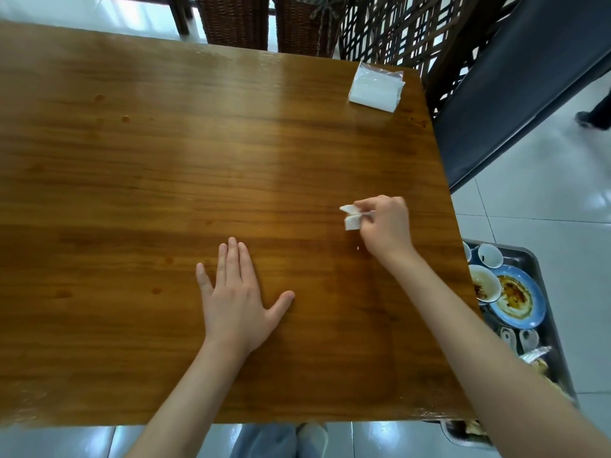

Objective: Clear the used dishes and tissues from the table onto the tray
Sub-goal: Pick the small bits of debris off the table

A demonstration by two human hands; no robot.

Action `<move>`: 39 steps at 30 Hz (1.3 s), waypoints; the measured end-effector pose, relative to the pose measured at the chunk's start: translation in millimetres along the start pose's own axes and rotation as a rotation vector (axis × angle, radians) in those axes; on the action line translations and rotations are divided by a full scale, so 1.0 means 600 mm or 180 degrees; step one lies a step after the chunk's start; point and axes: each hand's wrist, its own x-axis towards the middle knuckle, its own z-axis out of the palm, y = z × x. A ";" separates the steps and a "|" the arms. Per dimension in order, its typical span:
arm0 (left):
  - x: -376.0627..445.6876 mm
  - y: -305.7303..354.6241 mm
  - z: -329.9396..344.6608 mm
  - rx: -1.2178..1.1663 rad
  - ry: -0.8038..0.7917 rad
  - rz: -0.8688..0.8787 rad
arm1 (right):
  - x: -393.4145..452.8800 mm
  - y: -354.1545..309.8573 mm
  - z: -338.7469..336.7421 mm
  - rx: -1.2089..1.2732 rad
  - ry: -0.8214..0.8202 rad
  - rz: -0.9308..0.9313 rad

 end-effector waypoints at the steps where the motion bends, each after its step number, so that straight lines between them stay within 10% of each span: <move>1: 0.000 -0.001 0.000 -0.0016 0.0013 0.0019 | 0.003 0.017 -0.003 -0.0060 -0.0010 0.0176; 20: -0.004 0.003 -0.008 -0.0141 0.0016 -0.0041 | -0.177 0.014 -0.013 0.0275 -0.0937 -0.0782; 39: -0.076 0.127 -0.001 -0.0279 -0.0006 0.1020 | -0.191 0.146 -0.077 0.0143 -0.0127 0.0122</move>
